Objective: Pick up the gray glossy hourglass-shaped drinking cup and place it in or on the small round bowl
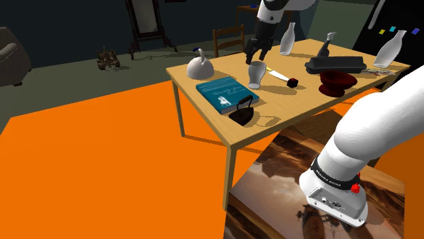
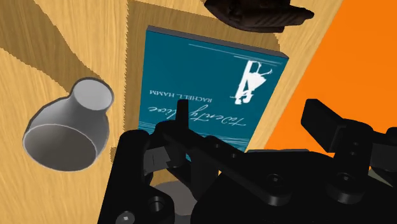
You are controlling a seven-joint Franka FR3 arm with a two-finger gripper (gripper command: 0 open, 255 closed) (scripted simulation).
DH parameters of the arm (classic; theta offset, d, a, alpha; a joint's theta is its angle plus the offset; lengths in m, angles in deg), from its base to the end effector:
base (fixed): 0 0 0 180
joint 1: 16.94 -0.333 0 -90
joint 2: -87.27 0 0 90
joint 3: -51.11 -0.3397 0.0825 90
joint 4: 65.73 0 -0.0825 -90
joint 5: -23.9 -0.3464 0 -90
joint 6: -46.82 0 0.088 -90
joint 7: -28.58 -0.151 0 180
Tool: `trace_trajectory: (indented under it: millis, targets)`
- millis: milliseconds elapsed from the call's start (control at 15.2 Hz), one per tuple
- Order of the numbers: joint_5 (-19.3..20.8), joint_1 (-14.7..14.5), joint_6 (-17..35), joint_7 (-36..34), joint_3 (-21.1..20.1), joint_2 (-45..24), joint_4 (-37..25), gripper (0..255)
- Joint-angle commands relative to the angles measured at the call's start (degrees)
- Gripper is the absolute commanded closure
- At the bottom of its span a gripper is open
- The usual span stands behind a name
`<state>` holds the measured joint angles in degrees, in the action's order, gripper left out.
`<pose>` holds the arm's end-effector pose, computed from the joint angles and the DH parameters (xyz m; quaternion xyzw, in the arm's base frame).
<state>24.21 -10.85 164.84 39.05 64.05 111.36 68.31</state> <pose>0.3761 -0.1379 0.4945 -0.9947 0.0668 -0.0742 0.0258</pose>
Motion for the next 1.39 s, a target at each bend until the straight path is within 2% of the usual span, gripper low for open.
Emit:
trace_trajectory:
  millis: [0,330,726,1056,1320]
  targets:
    - [-0.7,0.2,2.2,2.1,1.9,-3.6,-1.7,0]
    - [-4.2,0.8,6.7,8.0,6.3,-12.8,-6.6,0]
    - [-11.7,2.3,9.9,16.3,10.3,-25.1,-14.7,0]
    - [-18.6,5.2,10.3,22.5,11.4,-35.0,-22.8,0]
    - [-20.0,5.4,12.6,23.4,10.8,-36.9,-22.1,0]
